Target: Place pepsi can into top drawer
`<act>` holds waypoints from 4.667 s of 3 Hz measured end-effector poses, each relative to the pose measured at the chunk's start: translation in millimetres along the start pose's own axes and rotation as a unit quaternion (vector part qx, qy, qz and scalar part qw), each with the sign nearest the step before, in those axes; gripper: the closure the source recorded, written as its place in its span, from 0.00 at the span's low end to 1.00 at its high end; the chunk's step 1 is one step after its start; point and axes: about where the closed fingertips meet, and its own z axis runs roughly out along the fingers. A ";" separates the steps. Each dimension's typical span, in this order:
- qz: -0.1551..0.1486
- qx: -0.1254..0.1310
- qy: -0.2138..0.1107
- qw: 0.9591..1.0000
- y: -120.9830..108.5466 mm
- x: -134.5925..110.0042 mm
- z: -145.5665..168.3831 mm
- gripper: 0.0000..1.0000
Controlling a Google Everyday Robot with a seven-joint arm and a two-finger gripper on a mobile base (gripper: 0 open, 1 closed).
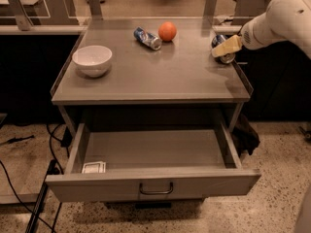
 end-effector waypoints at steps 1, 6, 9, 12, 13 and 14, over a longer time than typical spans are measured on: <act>0.036 -0.023 -0.004 0.999 2.2 3.8 36.3 0.00; 0.065 -0.066 -0.020 0.995 20.2 -7.9 75.3 0.46; 0.053 -0.088 -0.023 0.994 25.0 -7.7 72.7 1.00; -0.046 -0.266 -0.045 0.962 56.9 1.7 23.3 1.00; -0.050 -0.274 -0.048 0.959 62.2 1.2 25.3 1.00; -0.069 -0.312 -0.049 0.946 75.4 9.1 12.3 1.00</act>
Offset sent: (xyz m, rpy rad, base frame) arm 0.0533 0.0042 -0.0477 0.1714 0.0249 -0.0169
